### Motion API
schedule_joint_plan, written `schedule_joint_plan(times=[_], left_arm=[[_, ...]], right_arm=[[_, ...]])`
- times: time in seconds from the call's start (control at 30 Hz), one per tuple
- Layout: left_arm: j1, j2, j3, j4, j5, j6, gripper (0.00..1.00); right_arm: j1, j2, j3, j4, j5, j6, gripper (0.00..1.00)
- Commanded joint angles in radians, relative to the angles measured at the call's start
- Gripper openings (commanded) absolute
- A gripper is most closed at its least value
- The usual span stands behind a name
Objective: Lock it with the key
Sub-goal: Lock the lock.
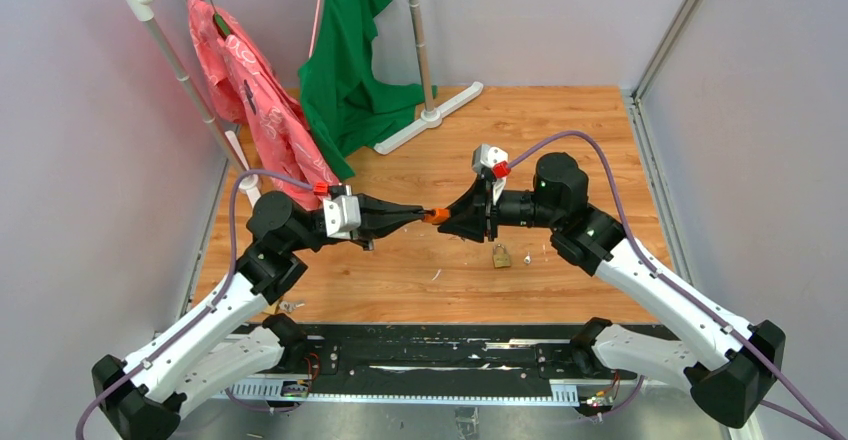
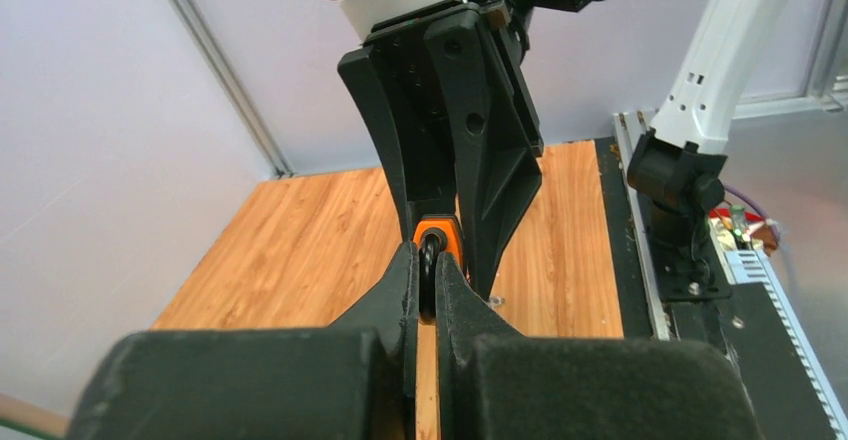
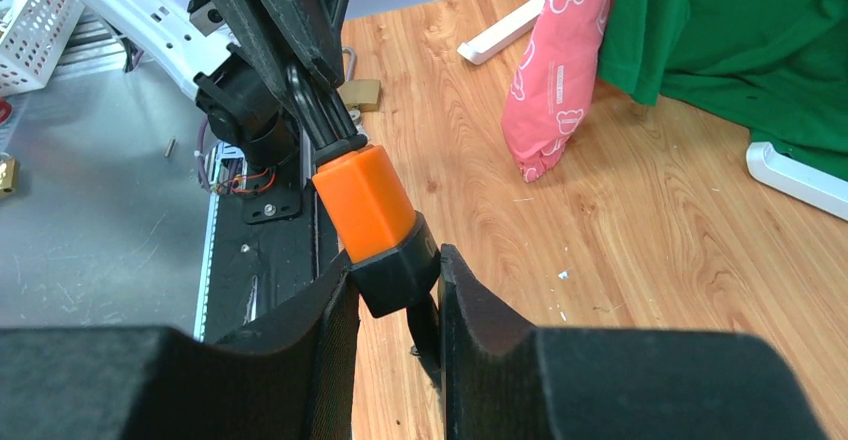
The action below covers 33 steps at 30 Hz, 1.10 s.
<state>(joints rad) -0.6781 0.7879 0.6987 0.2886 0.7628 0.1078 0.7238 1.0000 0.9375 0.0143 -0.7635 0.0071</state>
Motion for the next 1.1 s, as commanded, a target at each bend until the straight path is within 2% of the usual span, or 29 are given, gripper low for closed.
schedule_joint_plan(times=[0.0, 0.2, 0.43, 1.07], left_arm=[[-0.057, 0.098, -0.116, -0.115, 0.086, -0.085, 0.00], [-0.064, 0.115, -0.168, -0.030, 0.085, -0.149, 0.00], [-0.132, 0.131, -0.201, -0.008, 0.081, -0.175, 0.00], [-0.208, 0.195, -0.281, 0.094, 0.014, -0.270, 0.00]], right_arm=[[0.012, -0.050, 0.064, 0.450, 0.047, 0.126, 0.00], [0.005, -0.078, 0.049, 0.589, 0.087, 0.213, 0.00], [-0.003, -0.075, 0.051, 0.611, 0.069, 0.234, 0.00], [-0.055, -0.112, 0.018, 0.671, 0.058, 0.271, 0.00]])
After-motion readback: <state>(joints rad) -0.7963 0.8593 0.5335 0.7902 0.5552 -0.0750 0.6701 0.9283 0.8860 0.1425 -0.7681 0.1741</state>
